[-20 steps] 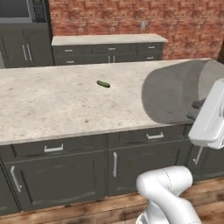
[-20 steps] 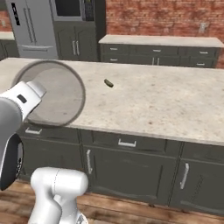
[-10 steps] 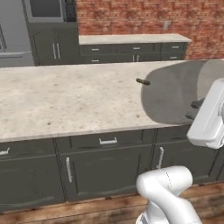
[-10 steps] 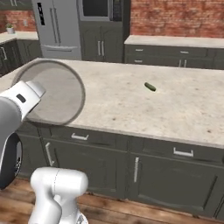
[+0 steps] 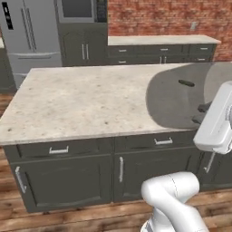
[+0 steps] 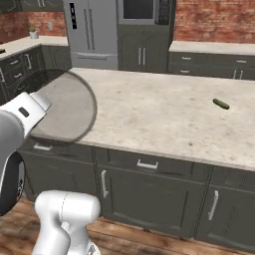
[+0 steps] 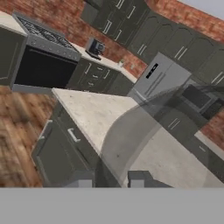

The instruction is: Pick the jar and jar from the dining table and place them in the open cabinet. Close the cabinet after placing the objects.

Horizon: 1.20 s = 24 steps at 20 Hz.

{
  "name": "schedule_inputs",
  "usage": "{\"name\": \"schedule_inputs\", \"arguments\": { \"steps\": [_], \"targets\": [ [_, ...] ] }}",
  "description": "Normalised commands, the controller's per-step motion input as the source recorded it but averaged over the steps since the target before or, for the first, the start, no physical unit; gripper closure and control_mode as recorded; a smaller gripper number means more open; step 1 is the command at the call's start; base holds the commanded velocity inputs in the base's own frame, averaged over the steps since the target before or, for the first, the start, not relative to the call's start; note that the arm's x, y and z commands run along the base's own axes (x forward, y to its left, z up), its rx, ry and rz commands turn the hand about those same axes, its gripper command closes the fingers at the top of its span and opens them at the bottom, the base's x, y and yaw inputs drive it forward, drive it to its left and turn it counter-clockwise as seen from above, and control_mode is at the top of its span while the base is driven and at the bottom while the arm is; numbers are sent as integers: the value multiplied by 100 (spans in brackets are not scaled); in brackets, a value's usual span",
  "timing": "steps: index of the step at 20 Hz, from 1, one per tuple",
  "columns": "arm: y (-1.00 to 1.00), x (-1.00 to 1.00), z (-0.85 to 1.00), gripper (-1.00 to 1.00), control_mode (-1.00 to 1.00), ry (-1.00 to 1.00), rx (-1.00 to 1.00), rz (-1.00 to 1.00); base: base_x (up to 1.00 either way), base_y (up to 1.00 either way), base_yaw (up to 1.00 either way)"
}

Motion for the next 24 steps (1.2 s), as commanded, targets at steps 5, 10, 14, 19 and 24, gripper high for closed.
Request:
{"name": "schedule_inputs", "arguments": {
  "steps": [5,10,14,19,24],
  "targets": [
    [0,0,0,100,100,0,0,0,0,100,6],
    [0,0,0,100,100,0,0,0,0,100,6],
    [0,0,0,100,100,0,0,0,0,100,8],
    [0,0,0,100,100,0,0,0,0,69,41],
    [0,0,0,100,100,0,0,0,0,21,81]
  ]
}}
